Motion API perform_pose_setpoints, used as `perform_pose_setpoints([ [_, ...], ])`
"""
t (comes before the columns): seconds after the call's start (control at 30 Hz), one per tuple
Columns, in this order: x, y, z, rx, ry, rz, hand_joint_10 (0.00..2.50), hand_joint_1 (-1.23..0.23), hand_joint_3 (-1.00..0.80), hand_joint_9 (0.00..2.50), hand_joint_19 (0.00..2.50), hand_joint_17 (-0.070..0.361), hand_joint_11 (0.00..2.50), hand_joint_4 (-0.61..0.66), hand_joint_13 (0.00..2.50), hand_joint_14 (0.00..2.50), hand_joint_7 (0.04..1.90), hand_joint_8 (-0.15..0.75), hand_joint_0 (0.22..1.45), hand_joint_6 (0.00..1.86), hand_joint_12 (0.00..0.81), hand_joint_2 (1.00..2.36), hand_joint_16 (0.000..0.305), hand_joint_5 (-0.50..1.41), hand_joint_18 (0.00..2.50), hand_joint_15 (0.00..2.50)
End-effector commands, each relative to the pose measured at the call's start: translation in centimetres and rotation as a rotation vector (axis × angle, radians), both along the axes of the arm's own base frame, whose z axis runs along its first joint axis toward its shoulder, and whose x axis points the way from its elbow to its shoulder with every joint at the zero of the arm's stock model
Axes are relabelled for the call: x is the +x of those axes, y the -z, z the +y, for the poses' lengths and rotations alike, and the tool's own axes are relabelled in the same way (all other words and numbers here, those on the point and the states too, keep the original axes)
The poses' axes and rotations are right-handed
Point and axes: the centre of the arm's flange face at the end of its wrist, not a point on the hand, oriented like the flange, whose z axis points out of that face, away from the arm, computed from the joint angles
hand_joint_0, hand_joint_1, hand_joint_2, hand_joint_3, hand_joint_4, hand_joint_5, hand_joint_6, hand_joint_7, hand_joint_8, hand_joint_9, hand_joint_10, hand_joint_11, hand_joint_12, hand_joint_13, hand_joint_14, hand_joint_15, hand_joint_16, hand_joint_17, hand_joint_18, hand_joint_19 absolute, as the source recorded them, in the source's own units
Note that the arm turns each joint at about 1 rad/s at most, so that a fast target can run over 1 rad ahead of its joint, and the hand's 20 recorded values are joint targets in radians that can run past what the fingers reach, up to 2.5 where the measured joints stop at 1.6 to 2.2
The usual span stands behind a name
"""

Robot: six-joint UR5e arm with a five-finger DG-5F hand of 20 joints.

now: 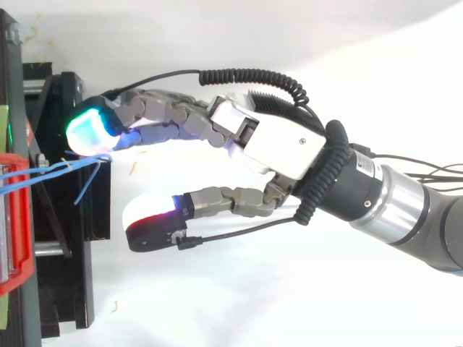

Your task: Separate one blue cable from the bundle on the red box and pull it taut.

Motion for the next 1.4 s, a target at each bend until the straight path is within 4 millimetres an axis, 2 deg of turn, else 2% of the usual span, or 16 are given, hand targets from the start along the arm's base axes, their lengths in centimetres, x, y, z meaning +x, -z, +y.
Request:
perform_pose_setpoints([
  [0.0,-0.1,0.1,0.0,0.02,-0.004,0.0,0.0,-0.62,-0.49,0.55,0.28,0.124,0.04,0.28,0.29,0.0,0.82,0.25,0.54,0.5,0.346,1.0,0.055,-0.12,0.13,0.13],
  [0.27,0.4,-0.4,0.2,0.025,-0.008,-0.052,0.0,-0.63,-0.48,0.58,0.3,0.123,0.06,0.28,0.32,0.01,0.83,0.251,0.55,0.5,0.347,1.0,0.055,-0.12,0.17,0.14],
  [0.3,0.5,0.0,-0.1,0.023,-0.004,-0.055,0.0,-0.63,-0.48,0.58,0.3,0.122,0.06,0.28,0.33,0.01,0.83,0.25,0.55,0.5,0.347,1.0,0.054,-0.12,0.18,0.15],
  [0.33,1.3,1.6,-0.2,0.029,-0.005,-0.062,0.0,-0.63,-0.48,0.59,0.3,0.122,0.07,0.28,0.34,0.01,0.83,0.249,0.55,0.5,0.348,1.0,0.054,-0.12,0.18,0.15],
  [0.47,2.9,3.0,0.3,0.056,-0.041,-0.085,0.0,-0.63,-0.48,0.6,0.31,0.122,0.07,0.28,0.34,0.01,0.83,0.25,0.55,0.5,0.348,1.0,0.054,-0.12,0.19,0.15],
  [1.0,2.8,3.2,-0.3,0.199,-0.093,-0.118,0.0,-0.62,-0.47,0.62,0.32,0.122,0.08,0.29,0.38,0.01,0.85,0.252,0.56,0.5,0.351,1.0,0.054,-0.11,0.24,0.16],
  [1.2,2.9,2.8,-0.1,0.219,-0.117,-0.131,0.0,-0.62,-0.47,0.64,0.33,0.12,0.09,0.3,0.4,0.01,0.98,0.253,0.56,0.5,0.352,1.0,0.053,-0.09,0.26,0.17],
  [1.23,2.9,2.7,-0.1,0.221,-0.12,-0.132,0.0,-0.62,-0.47,0.64,0.33,0.12,0.1,0.28,0.4,0.01,1.06,0.253,0.56,0.5,0.351,1.0,0.053,-0.08,0.26,0.17],
  [1.37,2.8,2.7,-0.5,0.236,-0.129,-0.126,0.0,-0.62,-0.47,0.64,0.33,0.119,0.12,0.25,0.4,0.01,1.15,0.255,0.57,0.5,0.349,1.0,0.053,-0.07,0.26,0.18],
])
